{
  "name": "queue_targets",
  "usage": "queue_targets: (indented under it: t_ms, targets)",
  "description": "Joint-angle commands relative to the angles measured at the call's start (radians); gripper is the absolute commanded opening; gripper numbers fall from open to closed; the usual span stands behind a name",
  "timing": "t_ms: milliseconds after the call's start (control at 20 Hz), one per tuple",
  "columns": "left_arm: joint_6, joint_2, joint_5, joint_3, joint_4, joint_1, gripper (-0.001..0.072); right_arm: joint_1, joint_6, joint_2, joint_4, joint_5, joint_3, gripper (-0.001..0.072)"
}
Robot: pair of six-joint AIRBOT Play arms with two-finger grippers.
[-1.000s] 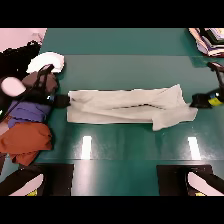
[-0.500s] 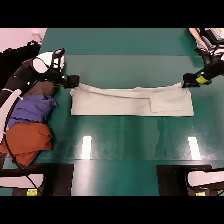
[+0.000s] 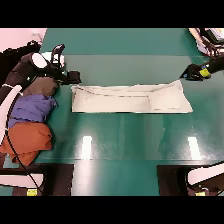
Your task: Fold the shirts.
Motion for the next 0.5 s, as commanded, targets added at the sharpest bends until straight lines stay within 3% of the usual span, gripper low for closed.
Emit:
queue_targets:
  t_ms: [0, 50, 100, 450]
  targets:
    - [0.04, 0.001, -0.144, 0.044, -0.012, -0.002, 0.0023, -0.119, -0.061, 0.027, 0.046, 0.07, -0.095, 0.0458]
    - [0.041, 0.001, -0.157, 0.045, -0.029, -0.005, 0.0025, -0.159, -0.076, 0.032, 0.047, 0.07, -0.139, 0.0499]
    - [0.041, 0.001, -0.164, 0.045, -0.054, -0.008, 0.0024, -0.196, -0.079, 0.031, 0.048, 0.068, -0.176, 0.0611]
    - [0.029, -0.011, -0.115, 0.043, -0.112, -0.123, 0.0024, -0.311, -0.212, -0.101, 0.237, 0.046, -0.287, 0.0589]
